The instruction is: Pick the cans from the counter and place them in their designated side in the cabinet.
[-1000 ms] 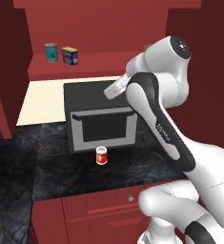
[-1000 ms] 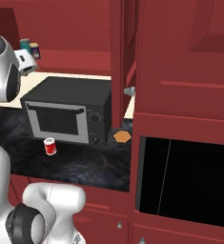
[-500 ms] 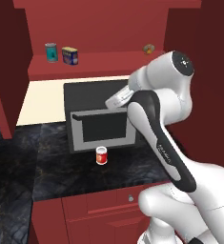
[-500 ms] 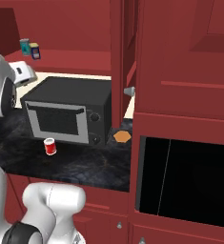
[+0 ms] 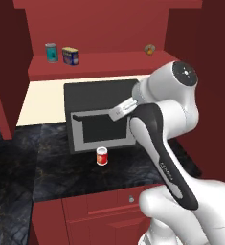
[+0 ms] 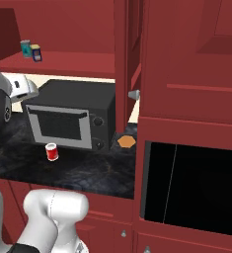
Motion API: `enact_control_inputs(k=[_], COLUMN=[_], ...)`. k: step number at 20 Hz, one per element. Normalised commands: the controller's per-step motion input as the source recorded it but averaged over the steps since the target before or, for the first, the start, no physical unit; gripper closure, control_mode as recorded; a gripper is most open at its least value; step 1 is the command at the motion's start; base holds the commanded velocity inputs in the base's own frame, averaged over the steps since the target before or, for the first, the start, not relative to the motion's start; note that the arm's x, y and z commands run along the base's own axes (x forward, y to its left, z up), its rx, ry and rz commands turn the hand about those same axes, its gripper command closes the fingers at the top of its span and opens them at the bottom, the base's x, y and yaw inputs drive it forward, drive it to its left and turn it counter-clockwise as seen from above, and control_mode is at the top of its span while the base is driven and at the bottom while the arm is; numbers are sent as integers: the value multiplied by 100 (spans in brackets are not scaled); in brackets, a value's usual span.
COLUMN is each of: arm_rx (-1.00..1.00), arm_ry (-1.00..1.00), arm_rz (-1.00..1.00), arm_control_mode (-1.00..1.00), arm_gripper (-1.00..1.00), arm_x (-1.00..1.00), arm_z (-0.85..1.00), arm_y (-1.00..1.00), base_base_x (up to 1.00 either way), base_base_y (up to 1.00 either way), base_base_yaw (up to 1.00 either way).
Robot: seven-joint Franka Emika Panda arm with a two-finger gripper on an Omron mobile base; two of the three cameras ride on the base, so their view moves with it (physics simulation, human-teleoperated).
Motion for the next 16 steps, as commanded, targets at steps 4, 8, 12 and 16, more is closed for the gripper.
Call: enact_control_inputs(k=[4, 8, 12, 16], arm_rx=[-1, -2, 0, 1], arm_ry=[16, 15, 6, 2], arm_rz=[-7, -5, -3, -7], arm_control_mode=[-100, -100, -100, -100], arm_gripper=[-100, -100, -100, -100], arm_x=[-7, -7, -13, -19], arm_z=[-13, -15, -21, -23], arm_y=[-6, -5, -3, -5], base_base_x=[0, 0, 0, 0], base_base_y=[0, 0, 0, 0], base_base_yaw=[0, 0, 0, 0])
